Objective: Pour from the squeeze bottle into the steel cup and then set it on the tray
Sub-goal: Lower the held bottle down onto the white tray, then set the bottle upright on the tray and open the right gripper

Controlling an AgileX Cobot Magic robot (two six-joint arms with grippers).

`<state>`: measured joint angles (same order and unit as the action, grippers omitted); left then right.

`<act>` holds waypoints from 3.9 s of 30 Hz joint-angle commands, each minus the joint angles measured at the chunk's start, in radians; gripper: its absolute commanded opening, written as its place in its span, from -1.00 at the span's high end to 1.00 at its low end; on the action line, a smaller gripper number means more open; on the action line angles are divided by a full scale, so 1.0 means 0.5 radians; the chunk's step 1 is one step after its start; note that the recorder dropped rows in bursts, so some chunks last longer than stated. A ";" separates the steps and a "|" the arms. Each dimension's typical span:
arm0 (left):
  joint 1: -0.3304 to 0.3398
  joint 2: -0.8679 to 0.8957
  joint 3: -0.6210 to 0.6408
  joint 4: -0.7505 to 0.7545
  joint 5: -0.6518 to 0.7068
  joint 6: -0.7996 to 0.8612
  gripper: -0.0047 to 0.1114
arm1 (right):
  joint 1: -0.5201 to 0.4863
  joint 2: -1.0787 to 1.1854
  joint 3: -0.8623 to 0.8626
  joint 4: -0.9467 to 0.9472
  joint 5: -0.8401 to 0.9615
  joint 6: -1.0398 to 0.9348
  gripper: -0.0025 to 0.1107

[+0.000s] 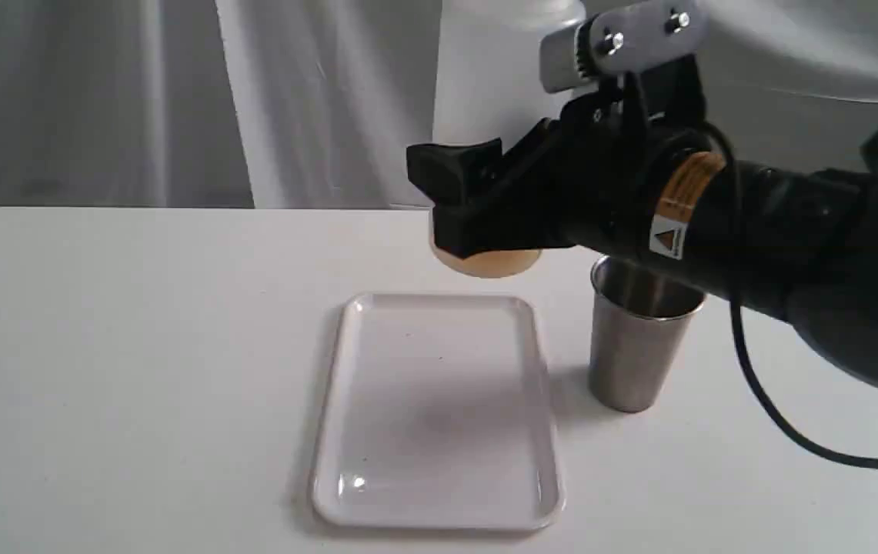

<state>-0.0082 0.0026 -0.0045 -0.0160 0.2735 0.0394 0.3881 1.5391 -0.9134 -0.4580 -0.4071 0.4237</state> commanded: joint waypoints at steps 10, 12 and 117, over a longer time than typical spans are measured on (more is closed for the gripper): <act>-0.012 -0.005 0.009 -0.002 -0.015 -0.010 0.92 | 0.001 0.482 -0.015 0.384 -0.751 -0.583 0.96; -0.012 -0.005 0.009 -0.002 -0.015 -0.010 0.92 | 0.001 0.576 -0.015 0.393 -0.898 -0.591 0.96; -0.012 -0.005 0.009 -0.002 -0.015 -0.010 0.92 | 0.001 1.647 -0.237 0.379 -1.467 -0.561 -0.78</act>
<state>-0.0082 0.0026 -0.0045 -0.0160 0.2735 0.0394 0.3881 2.3639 -1.0339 -0.2626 -1.1333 0.1404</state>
